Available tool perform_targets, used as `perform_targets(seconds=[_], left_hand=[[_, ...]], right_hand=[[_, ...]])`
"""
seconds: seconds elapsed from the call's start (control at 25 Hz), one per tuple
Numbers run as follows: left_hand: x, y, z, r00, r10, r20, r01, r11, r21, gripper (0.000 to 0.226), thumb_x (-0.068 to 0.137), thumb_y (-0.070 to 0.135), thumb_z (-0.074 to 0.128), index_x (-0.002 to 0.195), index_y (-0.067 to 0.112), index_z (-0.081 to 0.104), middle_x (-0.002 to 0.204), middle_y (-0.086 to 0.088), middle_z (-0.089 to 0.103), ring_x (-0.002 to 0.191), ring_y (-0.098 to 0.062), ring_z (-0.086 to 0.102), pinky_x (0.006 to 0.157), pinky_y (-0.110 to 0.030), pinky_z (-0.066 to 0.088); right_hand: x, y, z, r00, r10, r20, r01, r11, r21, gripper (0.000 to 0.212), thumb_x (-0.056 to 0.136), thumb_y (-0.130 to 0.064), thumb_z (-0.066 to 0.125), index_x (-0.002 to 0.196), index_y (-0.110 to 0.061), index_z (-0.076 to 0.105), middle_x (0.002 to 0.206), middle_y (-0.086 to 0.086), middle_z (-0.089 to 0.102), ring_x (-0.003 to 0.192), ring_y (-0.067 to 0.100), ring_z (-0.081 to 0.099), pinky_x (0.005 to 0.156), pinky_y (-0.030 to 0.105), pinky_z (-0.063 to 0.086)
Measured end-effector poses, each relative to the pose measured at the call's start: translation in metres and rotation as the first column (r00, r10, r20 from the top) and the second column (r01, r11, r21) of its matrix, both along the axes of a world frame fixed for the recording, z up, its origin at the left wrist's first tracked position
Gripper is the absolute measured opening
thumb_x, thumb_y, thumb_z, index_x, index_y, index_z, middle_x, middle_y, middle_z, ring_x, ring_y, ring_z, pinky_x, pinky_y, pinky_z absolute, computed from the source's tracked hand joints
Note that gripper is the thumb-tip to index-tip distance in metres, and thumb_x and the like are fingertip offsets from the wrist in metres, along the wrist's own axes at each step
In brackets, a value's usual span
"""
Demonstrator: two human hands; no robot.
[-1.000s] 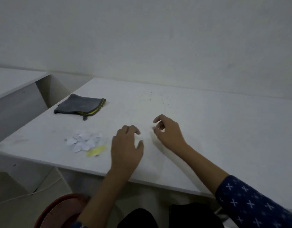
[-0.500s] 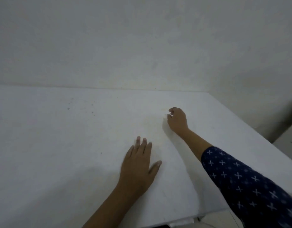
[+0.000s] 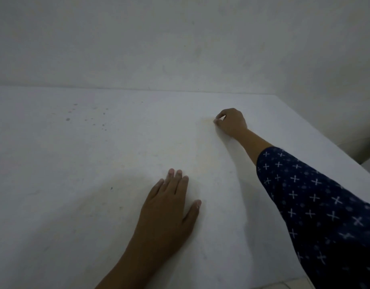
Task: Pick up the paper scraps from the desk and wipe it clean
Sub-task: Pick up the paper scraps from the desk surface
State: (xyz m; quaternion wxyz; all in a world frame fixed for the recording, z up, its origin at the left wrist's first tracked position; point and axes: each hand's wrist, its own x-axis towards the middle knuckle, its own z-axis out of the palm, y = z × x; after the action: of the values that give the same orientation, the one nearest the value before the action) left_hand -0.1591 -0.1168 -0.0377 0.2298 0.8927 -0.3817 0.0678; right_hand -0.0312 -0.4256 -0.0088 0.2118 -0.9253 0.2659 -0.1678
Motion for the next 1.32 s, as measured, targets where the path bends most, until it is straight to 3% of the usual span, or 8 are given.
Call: perform_targets(seconds=[0.12,0.32,0.48,0.64,0.76,0.92,1.12,1.32], left_hand=[[0.001,0.0,0.0,1.0,-0.001,-0.011,0.001,1.0,0.015,0.075,0.085,0.057,0.012,0.143,0.015,0.034,0.152,-0.002,0.029,0.143,-0.014,0.018,0.112,-0.026,0.006],[0.003,0.0,-0.003,0.999,0.017,0.028,-0.02,0.996,0.082,0.065,0.088,0.051,0.026,0.135,0.012,0.047,0.143,-0.006,0.045,0.137,-0.018,0.035,0.11,-0.032,0.018],[0.003,0.0,-0.003,1.0,0.022,0.016,-0.023,0.998,0.066,0.067,0.087,0.052,0.023,0.137,0.013,0.044,0.146,-0.005,0.041,0.139,-0.017,0.031,0.111,-0.03,0.014],[0.003,0.001,-0.003,0.998,0.018,0.056,-0.024,0.995,0.101,0.06,0.088,0.049,0.031,0.129,0.012,0.053,0.138,-0.007,0.052,0.132,-0.02,0.042,0.108,-0.035,0.024],[0.002,0.002,-0.003,0.999,0.017,0.04,-0.02,0.996,0.084,0.062,0.088,0.05,0.028,0.134,0.012,0.048,0.142,-0.006,0.047,0.136,-0.018,0.037,0.11,-0.033,0.019],[0.002,0.002,0.0,1.0,0.005,0.022,-0.007,0.998,0.058,0.069,0.087,0.054,0.019,0.142,0.016,0.037,0.151,-0.001,0.033,0.142,-0.013,0.022,0.113,-0.026,0.008],[0.003,0.003,-0.003,0.999,0.022,0.041,-0.026,0.995,0.097,0.06,0.088,0.049,0.031,0.131,0.012,0.052,0.139,-0.005,0.05,0.133,-0.019,0.041,0.108,-0.036,0.025],[0.006,0.0,-0.005,0.996,0.031,0.087,-0.042,0.989,0.138,0.059,0.088,0.049,0.033,0.127,0.012,0.055,0.136,-0.006,0.054,0.13,-0.02,0.045,0.105,-0.042,0.031]], right_hand=[[0.005,0.0,0.004,1.0,-0.008,-0.004,0.008,1.0,-0.009,0.016,0.083,-0.021,0.066,0.087,-0.007,0.072,0.093,0.005,0.067,0.09,0.022,0.063,0.068,0.026,0.043],[0.014,-0.002,0.005,0.997,-0.016,-0.072,0.016,1.0,-0.01,0.016,0.085,-0.019,0.064,0.086,-0.004,0.071,0.096,0.01,0.07,0.092,0.026,0.064,0.077,0.033,0.053],[0.015,-0.002,0.008,0.991,-0.012,-0.131,0.01,1.0,-0.012,0.017,0.086,-0.02,0.061,0.084,-0.005,0.067,0.094,0.012,0.069,0.09,0.028,0.063,0.073,0.031,0.049],[0.015,0.0,0.005,0.991,-0.039,-0.124,0.035,0.999,-0.037,0.021,0.088,-0.023,0.061,0.089,-0.002,0.064,0.087,0.009,0.062,0.09,0.027,0.06,0.075,0.029,0.047],[0.013,-0.001,0.005,0.996,-0.018,-0.087,0.016,1.0,-0.021,0.02,0.088,-0.02,0.062,0.093,-0.001,0.067,0.102,0.011,0.066,0.098,0.027,0.061,0.072,0.026,0.04],[0.012,-0.001,0.001,0.999,-0.021,-0.046,0.02,1.0,-0.016,0.017,0.088,-0.018,0.062,0.091,-0.003,0.067,0.101,0.012,0.067,0.095,0.026,0.062,0.072,0.027,0.042],[0.007,-0.007,0.0,0.999,0.048,0.002,-0.048,0.999,0.006,0.014,0.086,-0.014,0.061,0.086,-0.002,0.069,0.096,0.011,0.067,0.08,0.018,0.055,0.07,0.025,0.04],[0.003,-0.014,-0.003,0.995,0.098,-0.009,-0.098,0.994,0.049,0.018,0.087,-0.015,0.056,0.092,-0.001,0.066,0.088,0.007,0.064,0.083,0.021,0.056,0.071,0.025,0.039]])
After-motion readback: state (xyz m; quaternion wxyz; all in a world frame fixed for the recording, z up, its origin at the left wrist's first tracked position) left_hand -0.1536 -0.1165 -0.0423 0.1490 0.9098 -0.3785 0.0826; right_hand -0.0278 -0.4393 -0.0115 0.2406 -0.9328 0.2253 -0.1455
